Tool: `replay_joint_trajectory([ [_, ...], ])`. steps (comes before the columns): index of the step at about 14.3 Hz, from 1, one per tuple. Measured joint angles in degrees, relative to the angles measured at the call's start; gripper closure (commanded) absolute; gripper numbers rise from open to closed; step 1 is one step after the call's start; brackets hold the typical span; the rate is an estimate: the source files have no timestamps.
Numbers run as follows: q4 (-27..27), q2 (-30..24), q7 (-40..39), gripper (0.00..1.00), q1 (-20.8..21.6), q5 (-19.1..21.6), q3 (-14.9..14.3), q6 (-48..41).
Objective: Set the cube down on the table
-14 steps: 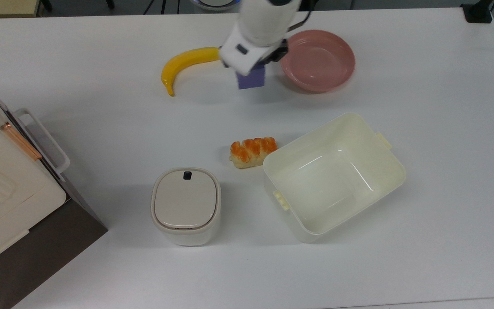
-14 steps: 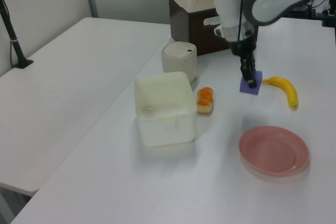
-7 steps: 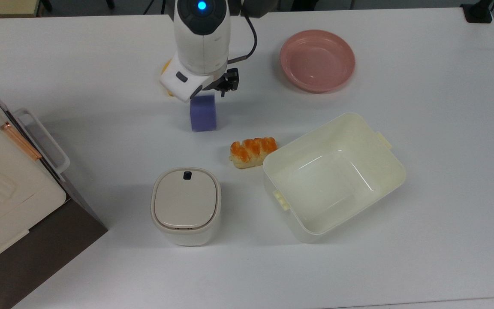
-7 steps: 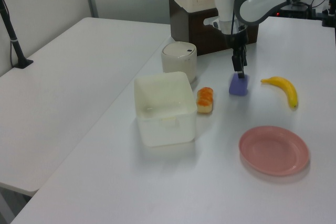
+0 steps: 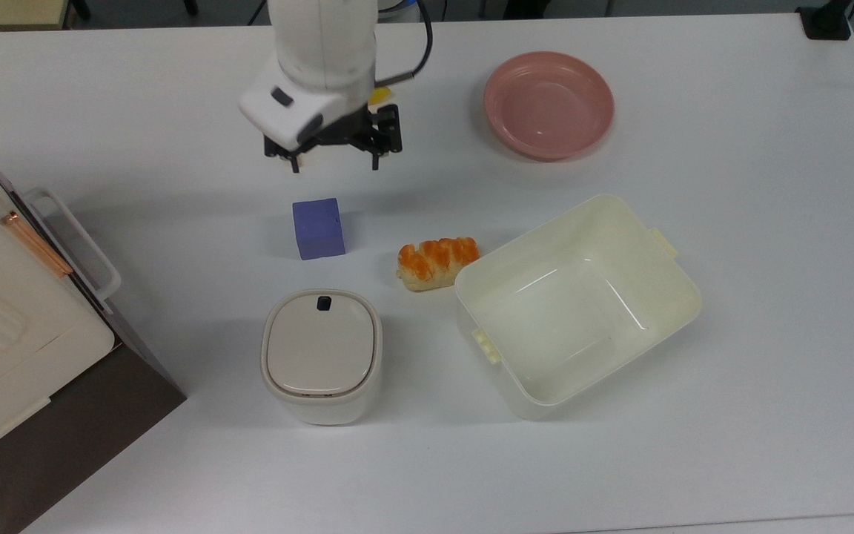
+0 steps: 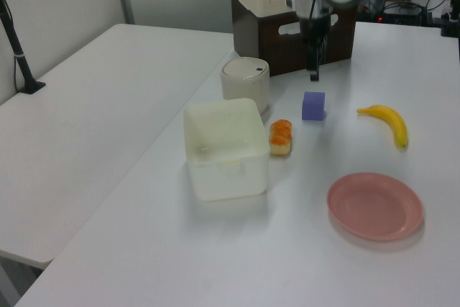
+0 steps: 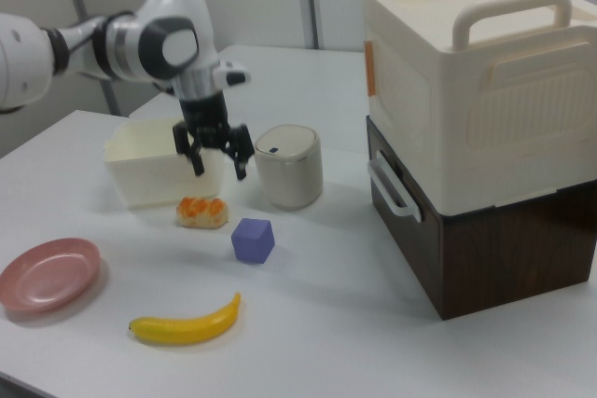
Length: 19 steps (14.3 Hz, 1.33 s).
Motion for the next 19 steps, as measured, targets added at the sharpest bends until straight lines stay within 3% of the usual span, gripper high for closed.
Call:
replay_joint_trajectory([
  [3, 1.58, -4.93, 1.39, 0.0, -0.43, 0.02, -0.06, -2.26],
  [6, 1.61, -10.23, 7.99, 0.0, 0.04, 0.3, 0.14, -7.16],
  [8, 1.57, -11.78, 9.87, 0.0, 0.11, 2.05, 0.17, -7.58],
  [12, 1.18, -12.35, 10.24, 0.0, 0.8, 2.96, 0.1, -8.46],
  [19, 1.16, -12.61, 10.25, 0.0, 3.41, 2.96, -2.58, -9.51],
])
